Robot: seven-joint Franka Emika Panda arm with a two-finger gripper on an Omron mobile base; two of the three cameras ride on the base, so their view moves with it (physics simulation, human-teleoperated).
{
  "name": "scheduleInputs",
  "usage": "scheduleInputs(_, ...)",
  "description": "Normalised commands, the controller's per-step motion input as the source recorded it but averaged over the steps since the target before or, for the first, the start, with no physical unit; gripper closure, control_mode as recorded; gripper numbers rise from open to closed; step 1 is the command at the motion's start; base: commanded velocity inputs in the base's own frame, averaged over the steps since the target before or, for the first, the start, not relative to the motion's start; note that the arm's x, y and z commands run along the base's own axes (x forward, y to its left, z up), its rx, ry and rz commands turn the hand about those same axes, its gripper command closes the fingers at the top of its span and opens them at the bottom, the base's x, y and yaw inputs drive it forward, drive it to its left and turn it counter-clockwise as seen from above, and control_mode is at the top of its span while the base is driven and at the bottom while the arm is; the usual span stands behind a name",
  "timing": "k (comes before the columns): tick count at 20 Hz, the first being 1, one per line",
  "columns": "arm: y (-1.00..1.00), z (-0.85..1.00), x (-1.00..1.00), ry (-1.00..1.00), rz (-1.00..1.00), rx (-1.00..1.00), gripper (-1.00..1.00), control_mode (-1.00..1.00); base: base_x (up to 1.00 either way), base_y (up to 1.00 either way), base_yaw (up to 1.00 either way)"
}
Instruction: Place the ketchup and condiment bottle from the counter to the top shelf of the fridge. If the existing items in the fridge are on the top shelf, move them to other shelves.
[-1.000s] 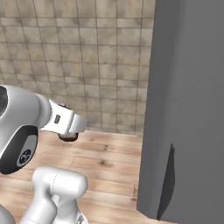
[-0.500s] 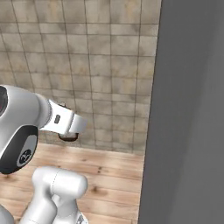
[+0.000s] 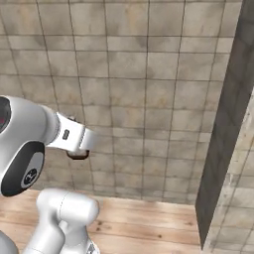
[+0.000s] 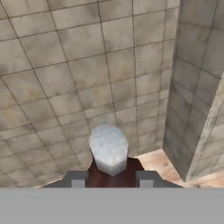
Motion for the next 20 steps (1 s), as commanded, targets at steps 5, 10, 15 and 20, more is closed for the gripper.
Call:
scheduleInputs(5,0.0,0.0,0.0,0.0,0.0,0.0,1.0,1.0,0.71,0.07,-0.61)
scheduleInputs(10,0.0,0.0,0.0,0.0,0.0,0.0,1.0,1.0,0.41,0.04,-0.76)
scheduleInputs(15,0.0,0.0,0.0,0.0,0.0,0.0,1.0,1.0,0.24,0.01,-0.82)
scheduleInputs(20,0.0,0.0,0.0,0.0,0.0,0.0,1.0,1.0,0.28,0.11,-0.84)
